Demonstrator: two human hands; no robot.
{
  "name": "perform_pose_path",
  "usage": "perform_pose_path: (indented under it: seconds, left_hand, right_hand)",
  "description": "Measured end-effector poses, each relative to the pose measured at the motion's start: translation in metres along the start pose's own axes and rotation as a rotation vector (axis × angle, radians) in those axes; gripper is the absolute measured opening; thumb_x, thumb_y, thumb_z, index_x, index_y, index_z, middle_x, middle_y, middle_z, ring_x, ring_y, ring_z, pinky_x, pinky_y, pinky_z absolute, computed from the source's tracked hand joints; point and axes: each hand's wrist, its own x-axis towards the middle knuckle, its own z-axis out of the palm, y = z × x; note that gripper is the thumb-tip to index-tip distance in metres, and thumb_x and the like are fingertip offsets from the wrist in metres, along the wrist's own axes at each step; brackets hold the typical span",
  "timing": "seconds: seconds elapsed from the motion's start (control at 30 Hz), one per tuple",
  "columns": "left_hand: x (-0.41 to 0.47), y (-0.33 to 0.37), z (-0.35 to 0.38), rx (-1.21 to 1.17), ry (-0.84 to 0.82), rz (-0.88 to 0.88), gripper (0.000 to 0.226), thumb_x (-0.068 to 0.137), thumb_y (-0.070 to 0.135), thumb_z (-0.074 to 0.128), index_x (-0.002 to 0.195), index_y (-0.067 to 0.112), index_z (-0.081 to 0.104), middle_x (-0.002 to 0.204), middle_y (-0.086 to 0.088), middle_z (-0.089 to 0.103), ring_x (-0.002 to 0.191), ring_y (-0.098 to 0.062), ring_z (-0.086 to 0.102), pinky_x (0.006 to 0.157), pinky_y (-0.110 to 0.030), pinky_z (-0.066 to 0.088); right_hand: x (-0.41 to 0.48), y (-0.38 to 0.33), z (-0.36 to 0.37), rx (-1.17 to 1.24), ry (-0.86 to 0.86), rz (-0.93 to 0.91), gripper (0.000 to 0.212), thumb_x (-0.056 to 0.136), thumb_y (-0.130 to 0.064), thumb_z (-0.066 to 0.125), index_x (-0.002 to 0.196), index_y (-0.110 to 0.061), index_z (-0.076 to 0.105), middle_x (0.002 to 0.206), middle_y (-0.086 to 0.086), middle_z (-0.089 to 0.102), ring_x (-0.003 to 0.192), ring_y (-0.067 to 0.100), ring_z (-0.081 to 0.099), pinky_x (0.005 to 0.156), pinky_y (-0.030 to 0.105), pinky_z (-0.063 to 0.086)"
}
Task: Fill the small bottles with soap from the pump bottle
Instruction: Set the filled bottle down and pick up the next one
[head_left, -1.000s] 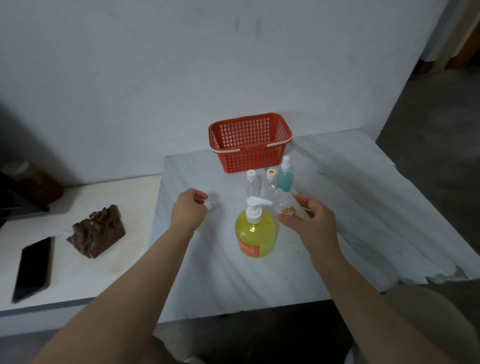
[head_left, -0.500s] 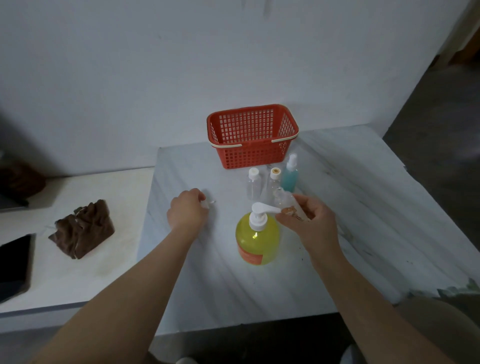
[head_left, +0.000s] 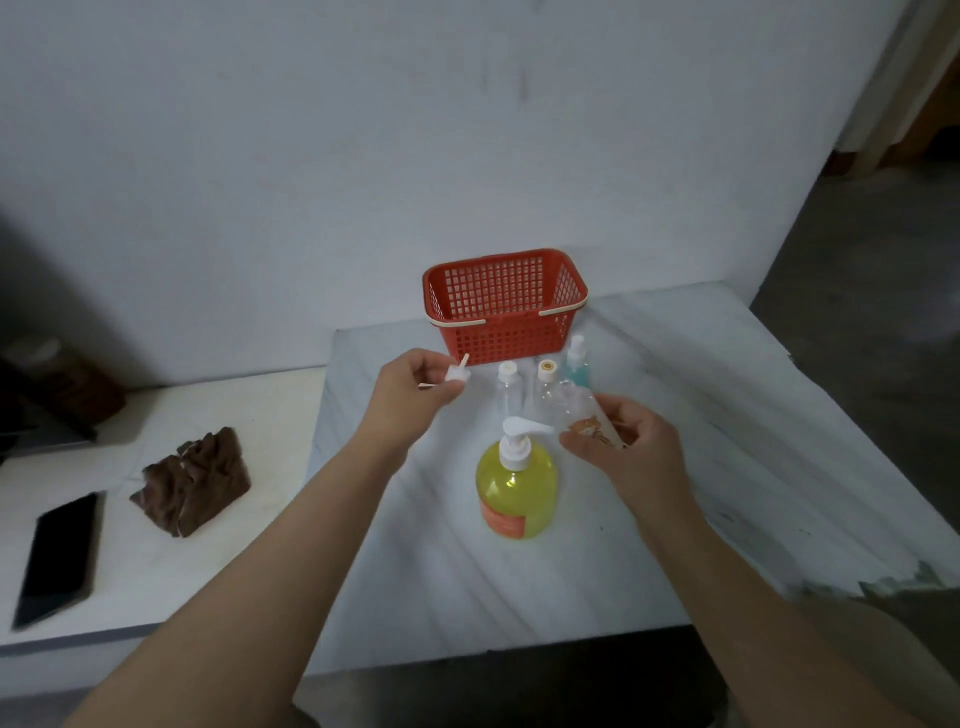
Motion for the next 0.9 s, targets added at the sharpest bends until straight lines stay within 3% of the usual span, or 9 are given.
perform_pose_path:
  seconds: [0.2, 0.3, 0.43, 0.53, 0.7, 0.9]
  left_hand:
    - [-0.033, 0.057, 0.000, -0.067, -0.163, 0.089, 0.017, 0.078, 0.003, 0.069, 0.090, 0.015, 0.065, 0.079, -0.003, 0.055, 0.077, -0.016, 0.057, 0.073, -0.030, 0.049]
    - [-0.051, 0.082, 0.006, 0.029, -0.224, 0.204, 0.020, 0.076, 0.002, 0.071, 0.087, 0.018, 0.067, 0.080, -0.001, 0.057, 0.075, -0.016, 0.058, 0.068, -0.026, 0.050]
    - [-0.065, 0.102, 0.013, 0.283, -0.250, 0.378, 0.020, 0.071, 0.004, 0.074, 0.087, 0.016, 0.069, 0.073, 0.013, 0.059, 0.063, 0.003, 0.051, 0.065, -0.018, 0.046]
    - [-0.072, 0.111, 0.017, 0.429, -0.256, 0.457, 0.020, 0.070, 0.006, 0.075, 0.084, 0.018, 0.068, 0.075, 0.014, 0.060, 0.061, 0.005, 0.051, 0.063, -0.014, 0.044]
    - [-0.076, 0.121, 0.022, 0.492, -0.247, 0.499, 0.026, 0.070, 0.007, 0.075, 0.074, 0.029, 0.061, 0.074, 0.014, 0.060, 0.061, 0.004, 0.052, 0.058, -0.008, 0.040]
    - [-0.076, 0.127, 0.032, 0.555, -0.344, 0.484, 0.021, 0.069, 0.009, 0.077, 0.075, 0.025, 0.064, 0.079, 0.009, 0.064, 0.060, 0.002, 0.050, 0.057, -0.010, 0.039]
  right_hand:
    - [-0.008, -0.018, -0.014, -0.016, 0.026, -0.056, 0.039, 0.063, -0.010, 0.084, 0.094, -0.029, 0.068, 0.086, -0.006, 0.073, 0.073, 0.010, 0.065, 0.073, 0.030, 0.054]
    - [-0.018, -0.025, -0.021, -0.011, 0.028, -0.089, 0.038, 0.064, -0.009, 0.083, 0.091, -0.031, 0.069, 0.081, -0.008, 0.073, 0.071, 0.008, 0.066, 0.072, 0.031, 0.055]
    - [-0.029, -0.033, -0.026, -0.064, 0.020, -0.144, 0.037, 0.065, -0.012, 0.083, 0.089, -0.035, 0.067, 0.084, -0.007, 0.072, 0.073, 0.010, 0.066, 0.068, 0.030, 0.054]
    - [-0.035, -0.035, -0.032, -0.083, 0.030, -0.158, 0.035, 0.065, -0.016, 0.083, 0.091, -0.035, 0.068, 0.088, -0.004, 0.071, 0.076, 0.013, 0.066, 0.067, 0.030, 0.053]
    - [-0.038, -0.033, -0.042, -0.143, 0.048, -0.145, 0.046, 0.056, -0.039, 0.076, 0.100, -0.029, 0.069, 0.092, -0.006, 0.069, 0.080, 0.009, 0.065, 0.067, 0.025, 0.052]
    - [-0.038, -0.033, -0.047, -0.158, 0.051, -0.144, 0.037, 0.065, -0.022, 0.082, 0.094, -0.037, 0.064, 0.094, -0.002, 0.067, 0.083, 0.013, 0.065, 0.068, 0.026, 0.052]
